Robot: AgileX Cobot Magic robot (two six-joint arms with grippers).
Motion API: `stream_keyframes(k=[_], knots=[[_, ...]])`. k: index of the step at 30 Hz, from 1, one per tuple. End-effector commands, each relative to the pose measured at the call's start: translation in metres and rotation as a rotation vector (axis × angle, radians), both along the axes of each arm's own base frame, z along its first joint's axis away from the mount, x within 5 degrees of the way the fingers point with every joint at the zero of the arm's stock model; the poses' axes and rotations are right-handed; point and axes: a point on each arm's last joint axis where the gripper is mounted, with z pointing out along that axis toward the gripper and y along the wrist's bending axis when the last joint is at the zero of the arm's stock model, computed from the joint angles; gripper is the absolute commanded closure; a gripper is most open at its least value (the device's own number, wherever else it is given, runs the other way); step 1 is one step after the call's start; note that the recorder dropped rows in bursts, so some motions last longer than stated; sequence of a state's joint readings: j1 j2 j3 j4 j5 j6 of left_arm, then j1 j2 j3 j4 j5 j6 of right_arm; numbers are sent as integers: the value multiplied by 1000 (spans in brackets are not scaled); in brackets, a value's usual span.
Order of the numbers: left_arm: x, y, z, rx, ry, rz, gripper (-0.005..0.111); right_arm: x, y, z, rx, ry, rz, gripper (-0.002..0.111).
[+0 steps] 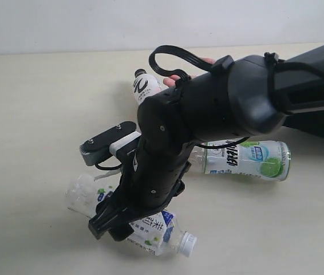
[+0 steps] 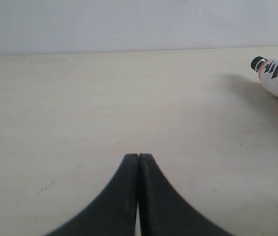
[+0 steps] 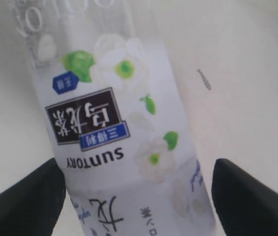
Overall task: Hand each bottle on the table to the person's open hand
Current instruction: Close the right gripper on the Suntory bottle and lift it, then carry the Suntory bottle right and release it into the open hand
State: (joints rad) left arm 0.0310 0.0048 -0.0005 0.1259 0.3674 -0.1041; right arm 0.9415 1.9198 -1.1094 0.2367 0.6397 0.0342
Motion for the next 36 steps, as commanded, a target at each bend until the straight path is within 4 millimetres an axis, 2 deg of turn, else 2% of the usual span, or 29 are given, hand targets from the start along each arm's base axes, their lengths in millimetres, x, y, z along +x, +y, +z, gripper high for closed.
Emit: stream_keyframes(k=[1,4,11,13,16,19,27,30,36], knots=[[0,0,1,-3,-10,-4,104,0,0,1,-10,-7,41,34],[0,0,1,-3,-10,-4,104,0,0,1,-13,-4,42,45],[0,0,1,-3,-10,-4,104,0,0,1,-10,0,38,99],[0,0,1,-3,-10,-4,104,0,0,1,-8,-1,38,108],[0,0,1,-3,-10,-4,104,-1,0,7,3,-10,39,108],[0,0,1,-3,-10,-4,104,-2,-2,22,27,-29,49,108],[0,0,1,-3,-10,-4,104,-16,-22,90,95,-117,115,108],[0,0,1,-3,-10,-4,104,-16,-39,119,83,-181,133,108],[0,0,1,-3,-10,-4,104,11,-96,174,132,-264,-57,108]])
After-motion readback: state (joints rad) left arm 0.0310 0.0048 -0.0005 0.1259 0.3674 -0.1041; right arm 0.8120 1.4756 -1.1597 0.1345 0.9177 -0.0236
